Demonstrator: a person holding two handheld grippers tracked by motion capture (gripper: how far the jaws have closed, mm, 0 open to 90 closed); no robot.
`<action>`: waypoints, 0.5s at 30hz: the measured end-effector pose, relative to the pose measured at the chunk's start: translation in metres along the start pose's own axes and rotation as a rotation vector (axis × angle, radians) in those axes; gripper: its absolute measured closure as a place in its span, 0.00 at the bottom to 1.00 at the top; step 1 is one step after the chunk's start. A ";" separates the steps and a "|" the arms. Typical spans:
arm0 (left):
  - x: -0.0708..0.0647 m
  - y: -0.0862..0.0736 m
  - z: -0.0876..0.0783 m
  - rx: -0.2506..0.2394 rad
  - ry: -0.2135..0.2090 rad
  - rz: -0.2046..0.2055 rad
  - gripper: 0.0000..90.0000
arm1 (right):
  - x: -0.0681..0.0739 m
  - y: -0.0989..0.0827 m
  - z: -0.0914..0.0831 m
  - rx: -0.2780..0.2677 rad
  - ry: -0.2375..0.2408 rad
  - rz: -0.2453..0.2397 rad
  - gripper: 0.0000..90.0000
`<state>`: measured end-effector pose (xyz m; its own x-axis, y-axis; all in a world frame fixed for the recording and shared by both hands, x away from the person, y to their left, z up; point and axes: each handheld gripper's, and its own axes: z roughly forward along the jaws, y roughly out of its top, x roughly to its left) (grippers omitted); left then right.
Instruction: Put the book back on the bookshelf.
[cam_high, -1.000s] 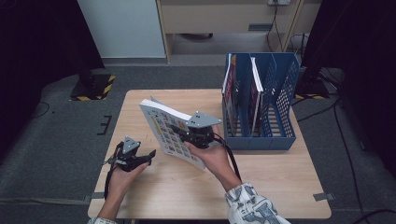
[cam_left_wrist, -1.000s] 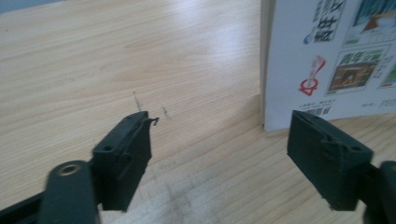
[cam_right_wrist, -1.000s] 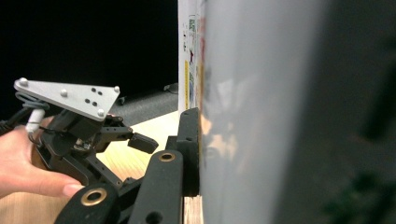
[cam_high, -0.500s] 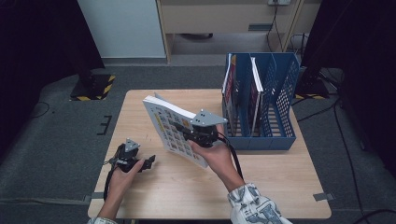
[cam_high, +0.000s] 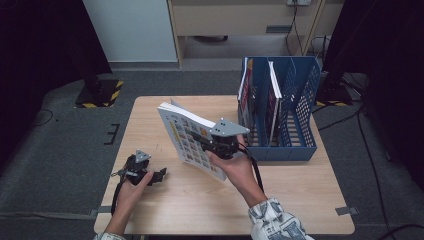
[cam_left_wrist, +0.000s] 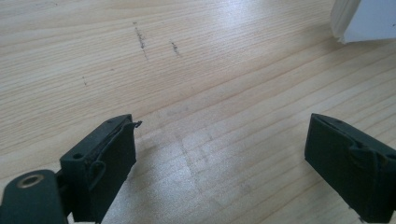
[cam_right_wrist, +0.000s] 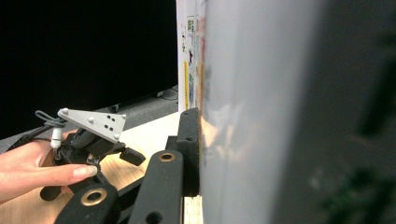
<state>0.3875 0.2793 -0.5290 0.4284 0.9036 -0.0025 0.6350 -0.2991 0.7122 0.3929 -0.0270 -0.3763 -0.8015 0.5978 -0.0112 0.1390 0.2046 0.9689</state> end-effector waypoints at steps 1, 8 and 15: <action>0.000 0.000 0.000 0.000 0.000 0.000 0.09 | -0.001 0.000 -0.001 0.001 0.000 -0.002 0.82; -0.001 -0.001 0.002 0.011 -0.003 0.004 0.09 | -0.005 -0.001 -0.008 -0.004 -0.011 0.006 0.82; -0.001 -0.002 0.003 0.020 -0.001 0.008 0.09 | -0.011 0.000 -0.018 -0.014 -0.021 0.011 0.82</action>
<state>0.3879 0.2778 -0.5322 0.4339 0.9010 0.0024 0.6441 -0.3121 0.6983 0.3911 -0.0470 -0.3718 -0.7873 0.6166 -0.0055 0.1398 0.1872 0.9723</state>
